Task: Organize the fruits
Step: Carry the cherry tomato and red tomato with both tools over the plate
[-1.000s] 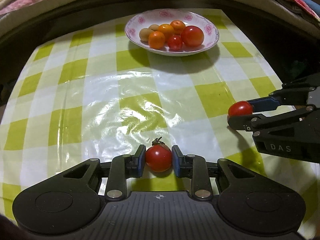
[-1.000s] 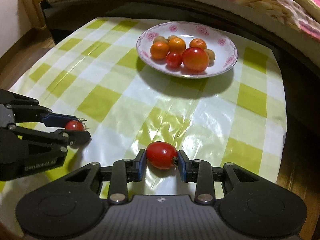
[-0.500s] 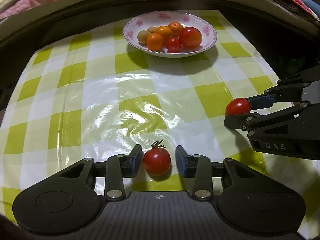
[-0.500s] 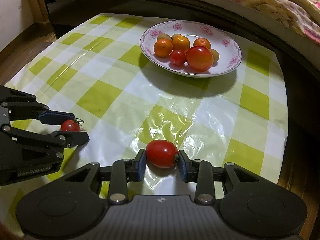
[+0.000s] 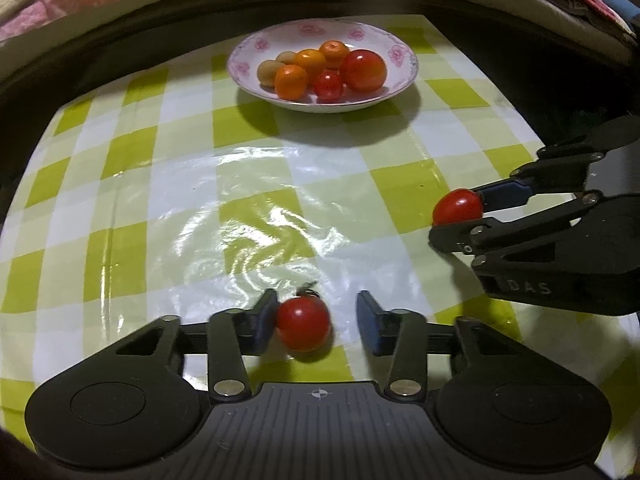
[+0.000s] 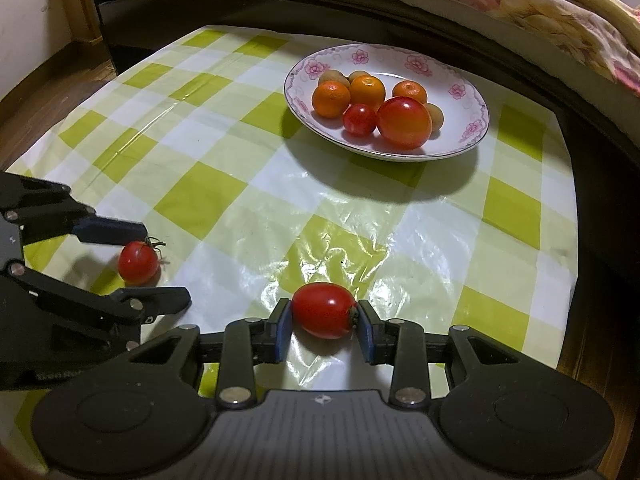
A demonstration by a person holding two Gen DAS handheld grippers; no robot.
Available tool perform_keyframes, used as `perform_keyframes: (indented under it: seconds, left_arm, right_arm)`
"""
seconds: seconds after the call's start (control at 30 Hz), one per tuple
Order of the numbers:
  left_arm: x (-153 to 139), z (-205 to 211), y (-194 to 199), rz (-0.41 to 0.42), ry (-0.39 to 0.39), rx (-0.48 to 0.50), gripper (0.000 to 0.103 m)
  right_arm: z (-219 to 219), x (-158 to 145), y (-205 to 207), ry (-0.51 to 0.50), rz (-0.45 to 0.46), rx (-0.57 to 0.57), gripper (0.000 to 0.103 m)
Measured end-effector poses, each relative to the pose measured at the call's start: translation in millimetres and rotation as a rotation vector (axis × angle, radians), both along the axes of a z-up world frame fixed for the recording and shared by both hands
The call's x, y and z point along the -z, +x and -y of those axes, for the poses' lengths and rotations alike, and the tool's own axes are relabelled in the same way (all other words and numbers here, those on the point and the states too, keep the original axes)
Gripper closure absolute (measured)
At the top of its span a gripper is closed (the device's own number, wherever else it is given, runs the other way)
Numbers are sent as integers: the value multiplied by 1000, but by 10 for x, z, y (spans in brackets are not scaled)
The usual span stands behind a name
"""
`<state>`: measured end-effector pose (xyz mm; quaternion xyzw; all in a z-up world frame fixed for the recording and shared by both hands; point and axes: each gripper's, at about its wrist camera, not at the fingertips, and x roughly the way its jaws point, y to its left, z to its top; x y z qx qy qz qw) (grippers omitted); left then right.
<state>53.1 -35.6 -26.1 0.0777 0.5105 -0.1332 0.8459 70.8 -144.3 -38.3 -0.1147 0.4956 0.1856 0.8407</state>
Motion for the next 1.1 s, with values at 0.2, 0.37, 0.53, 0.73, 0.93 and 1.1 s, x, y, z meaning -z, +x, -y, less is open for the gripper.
perform_keyframes:
  seconds: [0.2, 0.37, 0.53, 0.73, 0.93, 1.1]
  left_arm:
    - [-29, 38, -3, -3, 31, -15, 71]
    - [-177, 56, -13, 30, 47, -42, 71]
    - [-346, 50, 30, 61, 16, -38, 71]
    - [-375, -105, 228, 67, -77, -78, 71]
    - [-299, -112, 418, 56, -90, -91, 71]
    - [-349, -43, 527, 74, -96, -79, 71]
  right_arm:
    - [20, -3, -6, 18, -5, -6, 67]
    - [60, -116, -52, 31, 20, -14, 67]
    - [102, -415, -20, 57, 86, 9, 67]
    - [169, -486, 117, 72, 99, 62, 67]
    - [256, -403, 258, 90, 71, 85, 67]
    - [305, -457, 434, 112, 95, 113, 67]
